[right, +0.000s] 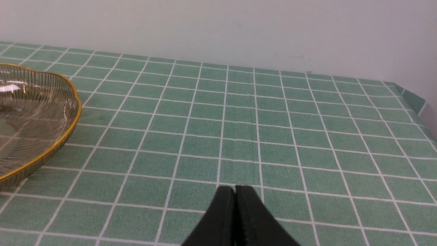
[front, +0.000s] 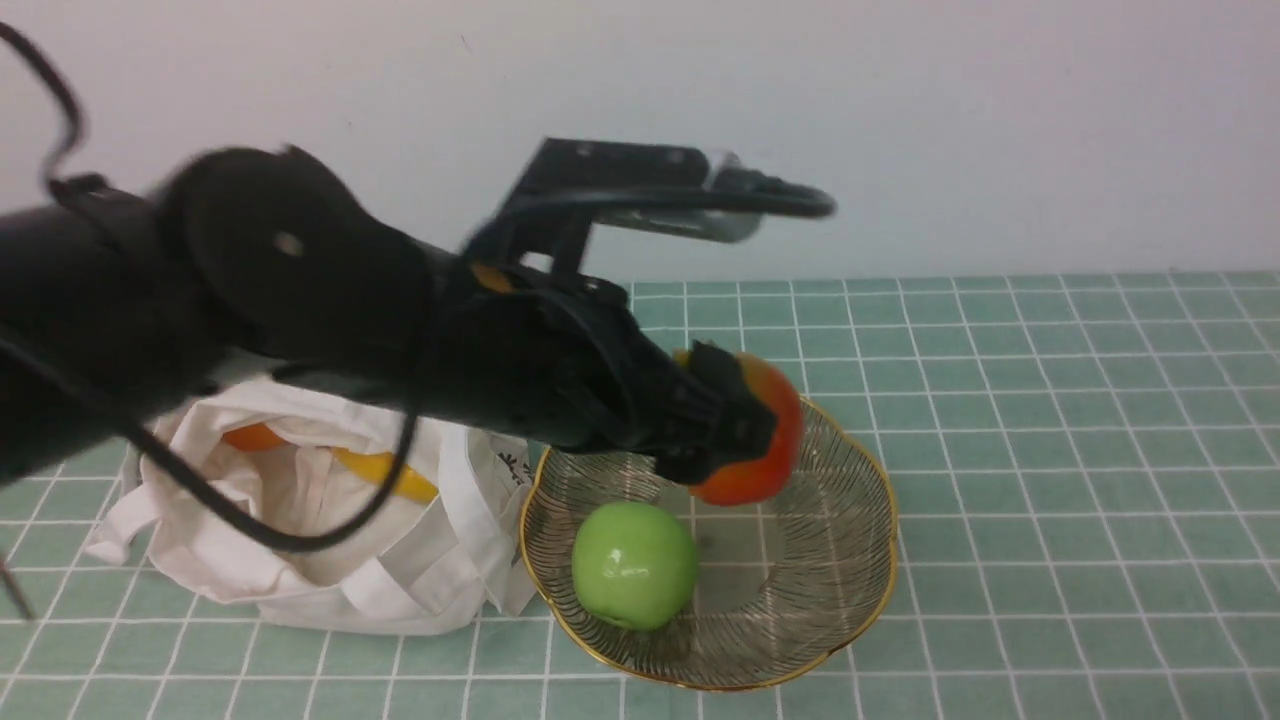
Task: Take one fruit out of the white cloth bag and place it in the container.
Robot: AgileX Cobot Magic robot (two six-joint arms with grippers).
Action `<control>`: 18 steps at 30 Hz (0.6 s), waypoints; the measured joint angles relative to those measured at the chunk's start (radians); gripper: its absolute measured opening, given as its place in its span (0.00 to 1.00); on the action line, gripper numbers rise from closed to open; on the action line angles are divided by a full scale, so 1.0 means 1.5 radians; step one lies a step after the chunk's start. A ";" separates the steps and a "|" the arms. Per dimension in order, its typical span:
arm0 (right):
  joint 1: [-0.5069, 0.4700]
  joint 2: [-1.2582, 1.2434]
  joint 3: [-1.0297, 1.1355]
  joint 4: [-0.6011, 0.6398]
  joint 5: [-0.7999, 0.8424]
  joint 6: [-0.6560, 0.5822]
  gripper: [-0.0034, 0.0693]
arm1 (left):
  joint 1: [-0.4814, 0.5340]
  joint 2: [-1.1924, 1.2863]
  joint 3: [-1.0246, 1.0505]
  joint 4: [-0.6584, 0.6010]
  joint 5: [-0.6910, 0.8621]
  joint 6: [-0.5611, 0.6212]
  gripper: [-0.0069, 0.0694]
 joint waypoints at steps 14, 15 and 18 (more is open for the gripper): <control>0.000 0.000 0.000 0.000 0.000 0.000 0.03 | -0.026 0.149 0.001 -0.006 -0.071 0.018 0.89; 0.000 0.000 0.000 0.000 0.000 0.000 0.03 | -0.026 0.149 0.001 -0.007 -0.071 0.020 0.92; 0.000 0.000 0.000 0.000 0.000 0.000 0.03 | -0.026 0.149 0.001 -0.008 -0.071 0.022 0.98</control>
